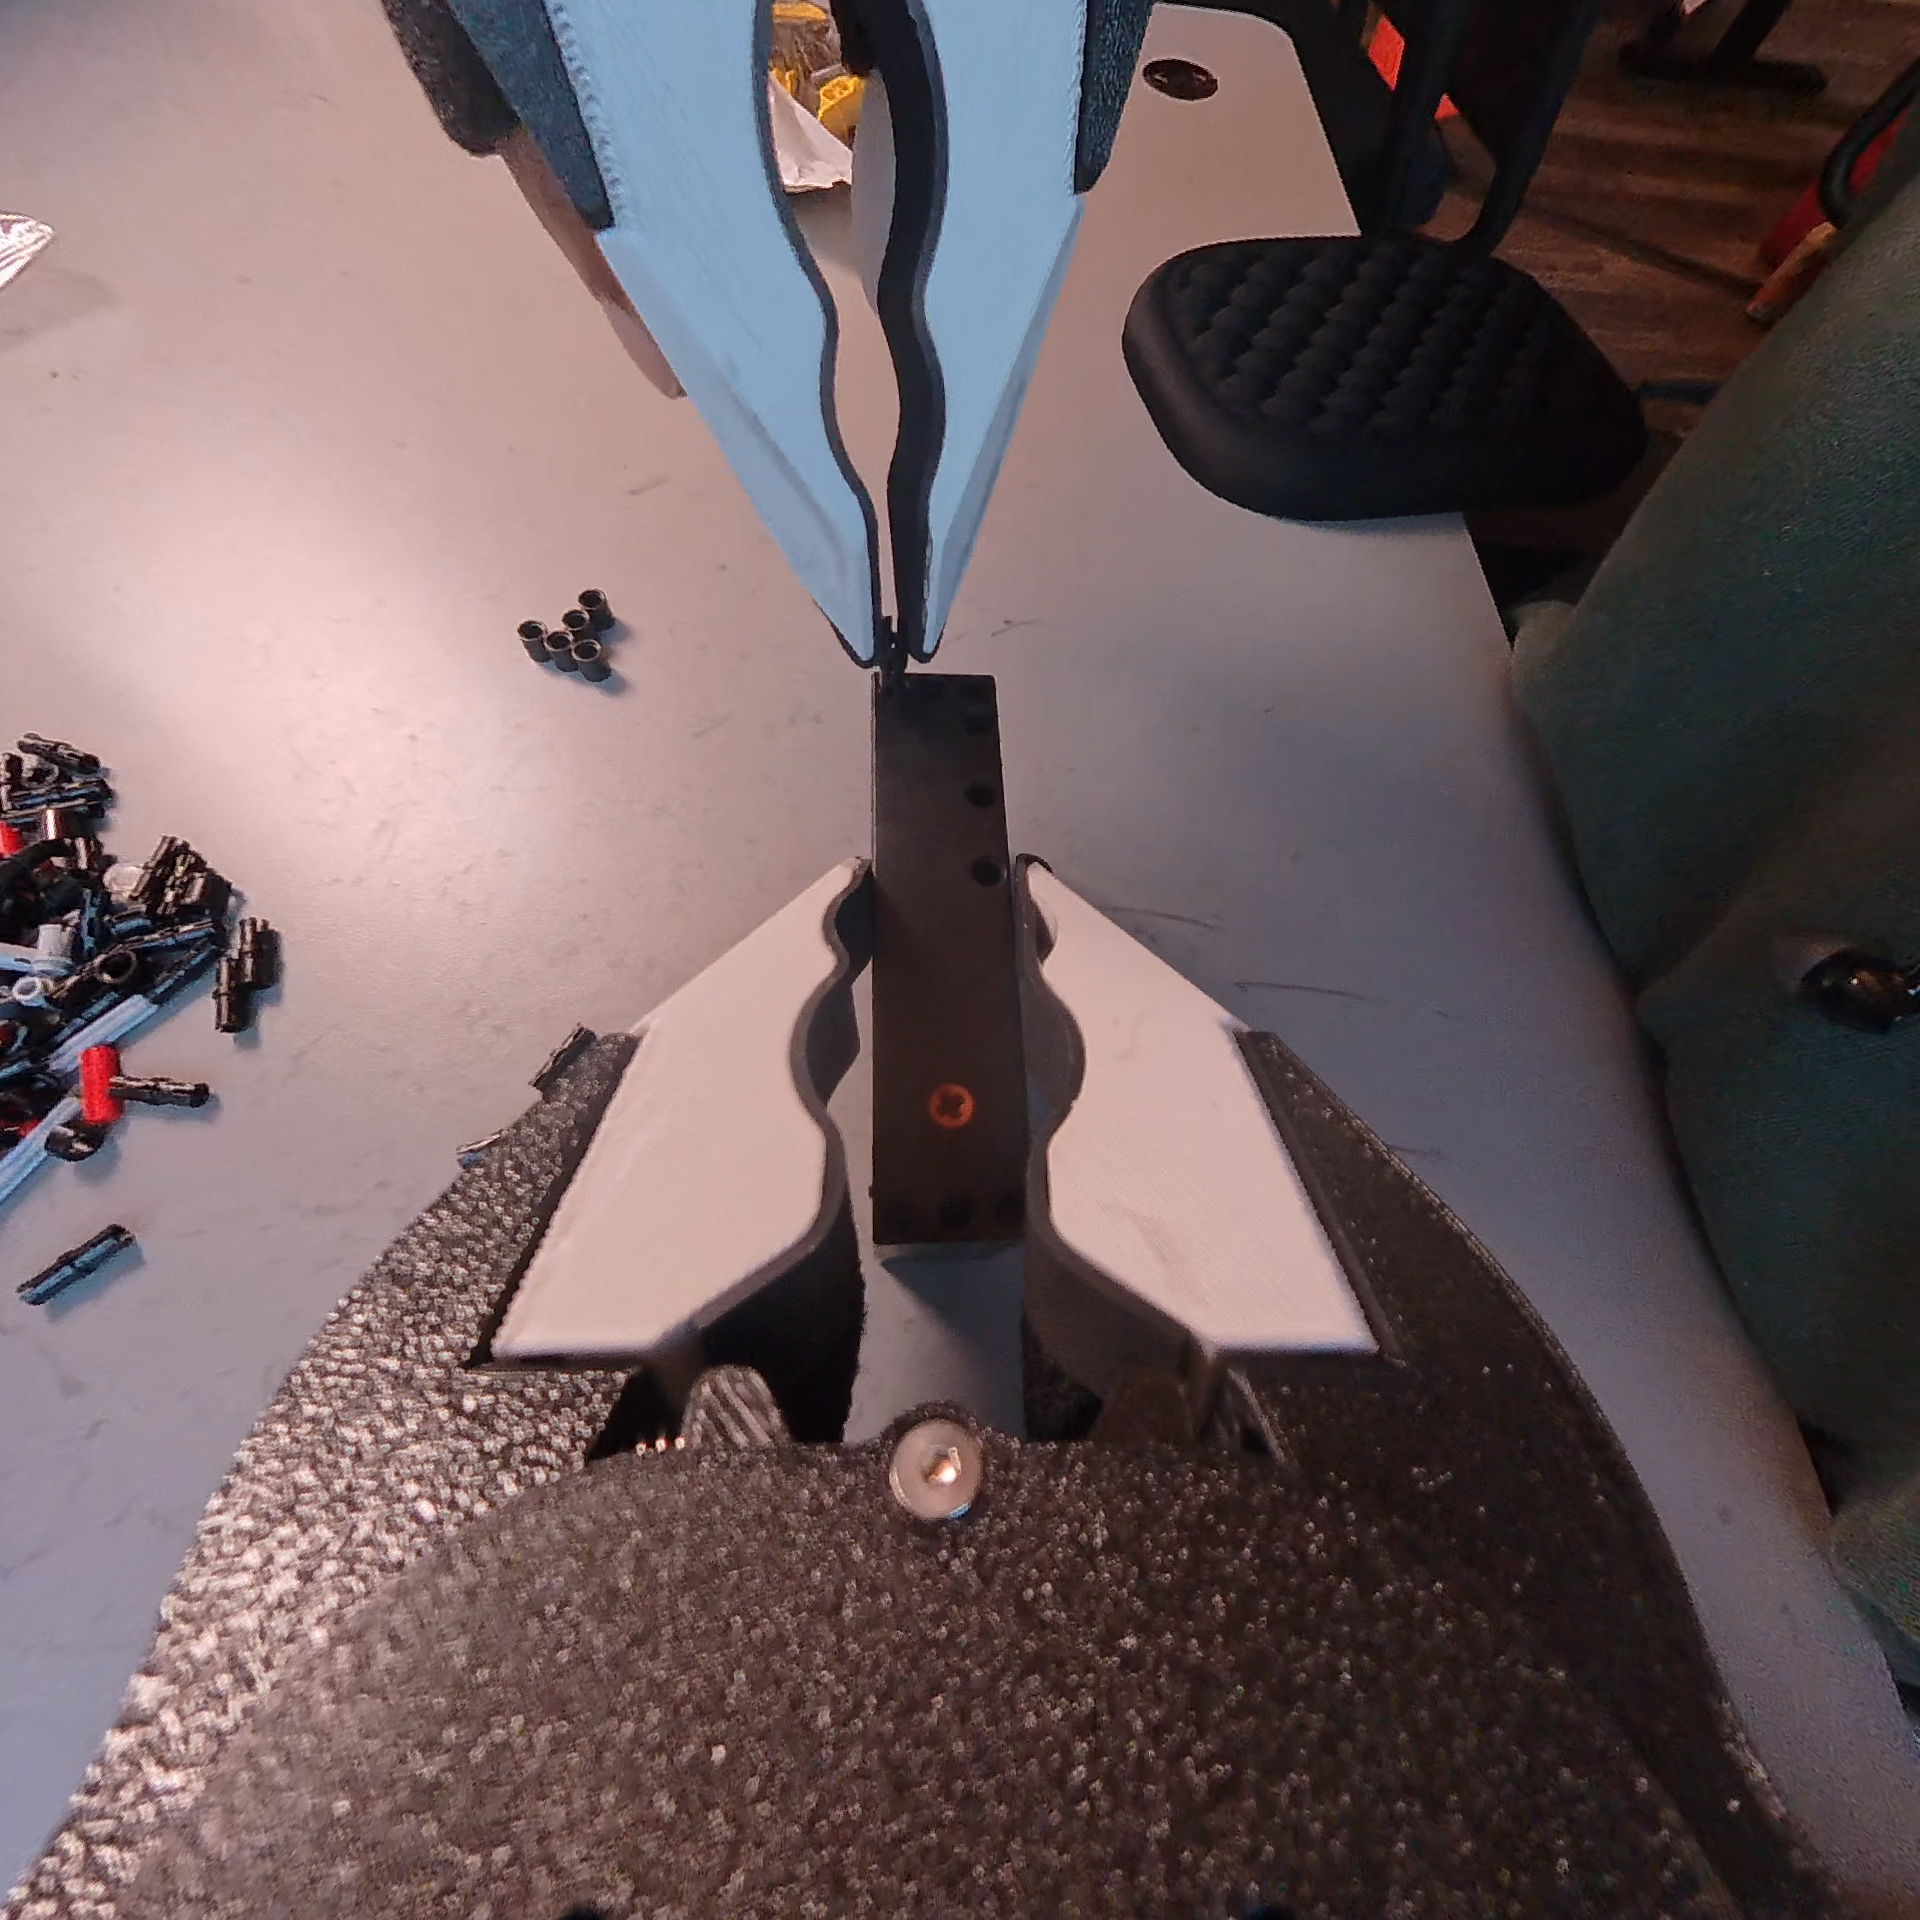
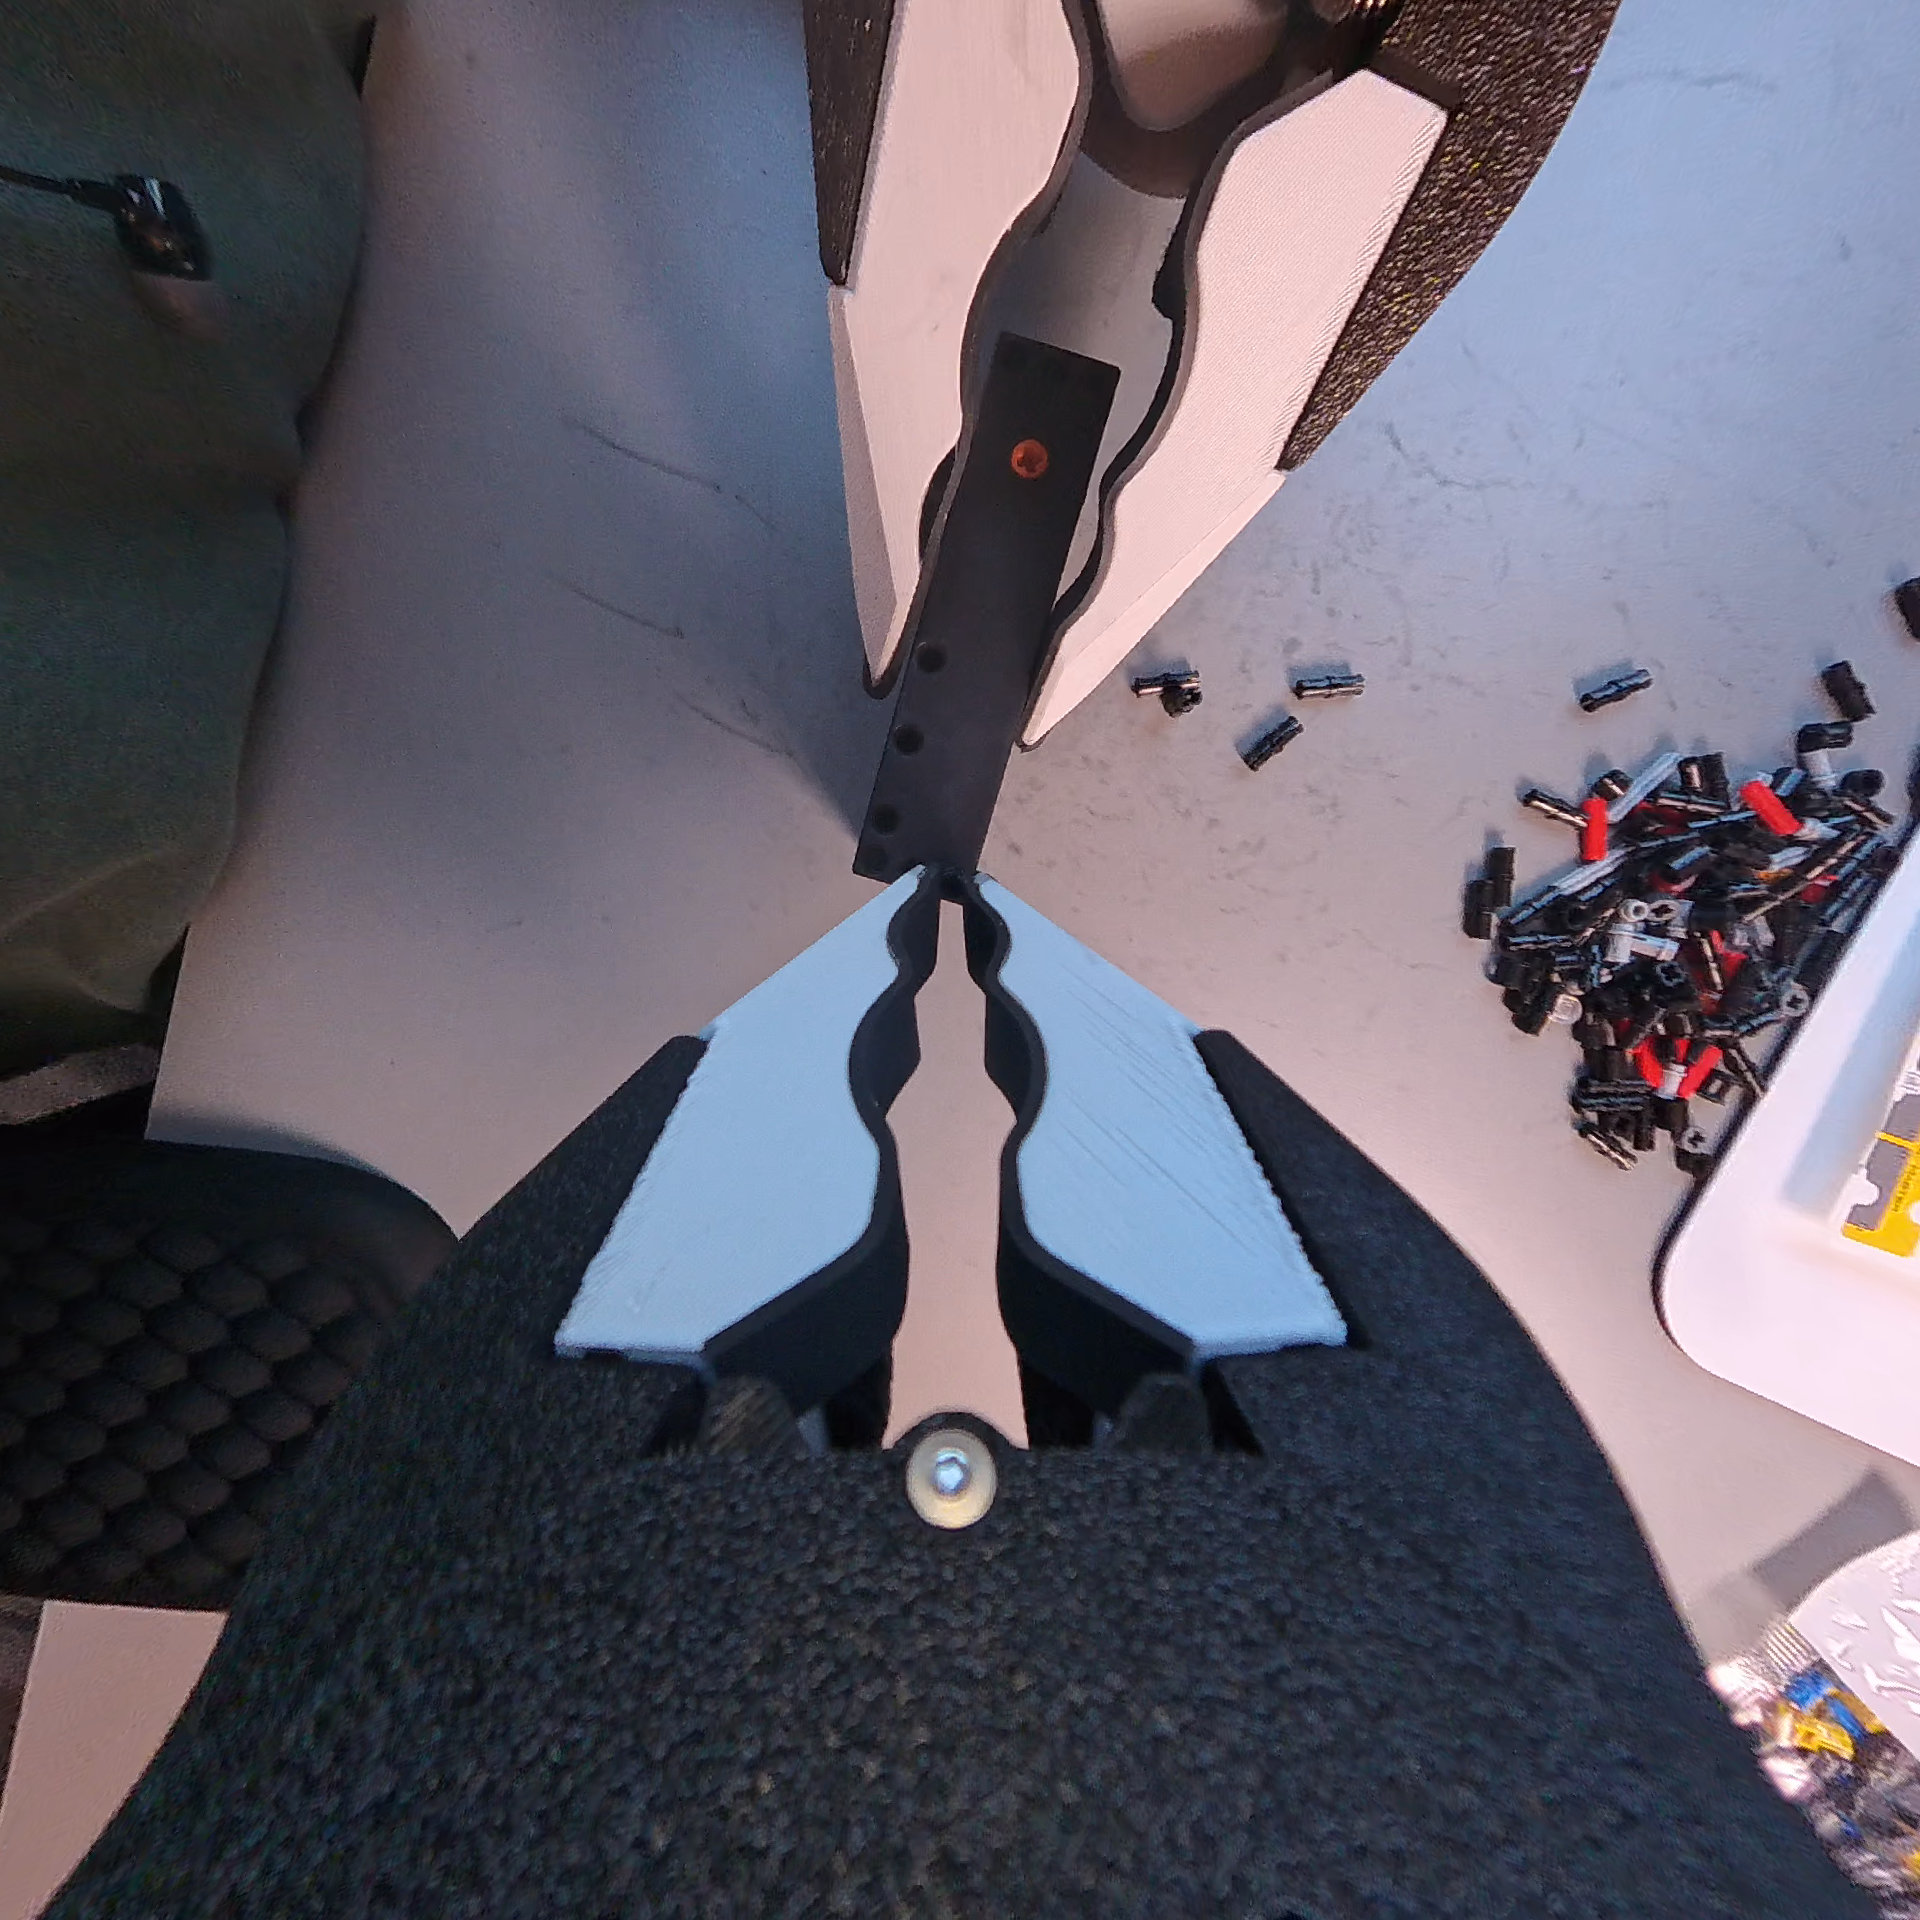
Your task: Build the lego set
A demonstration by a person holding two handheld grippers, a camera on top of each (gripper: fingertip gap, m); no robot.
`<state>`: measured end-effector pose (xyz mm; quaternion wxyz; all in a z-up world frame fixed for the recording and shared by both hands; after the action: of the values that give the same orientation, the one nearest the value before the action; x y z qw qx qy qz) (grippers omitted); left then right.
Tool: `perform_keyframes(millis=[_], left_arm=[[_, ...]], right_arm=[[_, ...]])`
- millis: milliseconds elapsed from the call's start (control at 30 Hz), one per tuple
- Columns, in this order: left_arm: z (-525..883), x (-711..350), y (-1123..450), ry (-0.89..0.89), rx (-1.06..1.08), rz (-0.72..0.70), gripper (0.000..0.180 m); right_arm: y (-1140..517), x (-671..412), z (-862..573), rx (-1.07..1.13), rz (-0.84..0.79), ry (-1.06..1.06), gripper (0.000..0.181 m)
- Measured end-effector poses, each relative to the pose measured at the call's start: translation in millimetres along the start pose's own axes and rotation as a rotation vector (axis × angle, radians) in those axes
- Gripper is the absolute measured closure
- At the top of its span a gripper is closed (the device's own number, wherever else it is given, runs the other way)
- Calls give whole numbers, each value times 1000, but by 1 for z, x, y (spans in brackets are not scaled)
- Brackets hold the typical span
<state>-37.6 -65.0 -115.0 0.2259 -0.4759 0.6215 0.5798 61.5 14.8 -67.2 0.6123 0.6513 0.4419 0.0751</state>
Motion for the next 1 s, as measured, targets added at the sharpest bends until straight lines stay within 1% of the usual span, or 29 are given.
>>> perform_keyframes(millis=[300, 467, 600, 700, 833, 867, 933, 1000], left_arm=[[0, 0, 0, -4, -8, 2, 154], [1, 1, 3, -12, -25, 7, 154], [4, 2, 5, -11, -42, 1, 154], [6, 2, 6, -9, -45, -8, 154], [6, 4, 7, -30, -60, 9, 154], [5, 5, 8, -41, -67, 26, 152], [4, 6, 11, -51, -69, 51, 143], [2, 7, 16, -54, -66, 50, 140]], right_arm=[[4, 9, 2, 59, -70, -57, 179], [9, 40, 0, 224, -115, -176, 179], [-6, 71, 5, 453, -98, -210, 179], [-22, 81, 15, 516, -90, -226, 179], [-31, 84, 22, 517, -84, -249, 178], [-32, 84, 24, 504, -78, -256, 178], [-33, 85, 26, 507, -77, -252, 178], [-32, 86, 27, 495, -78, -266, 178]])
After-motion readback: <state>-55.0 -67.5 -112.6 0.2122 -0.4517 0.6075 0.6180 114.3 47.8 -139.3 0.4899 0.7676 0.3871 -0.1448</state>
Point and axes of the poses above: each gripper's, where its closed fingertips meet, y back along the fingers, x out of its underside, z = x × y across the jaws, the point moved 8 cm from there along y, back along the fingers, and after that the axes turned 15 degrees about x, right-handed, at the moved point
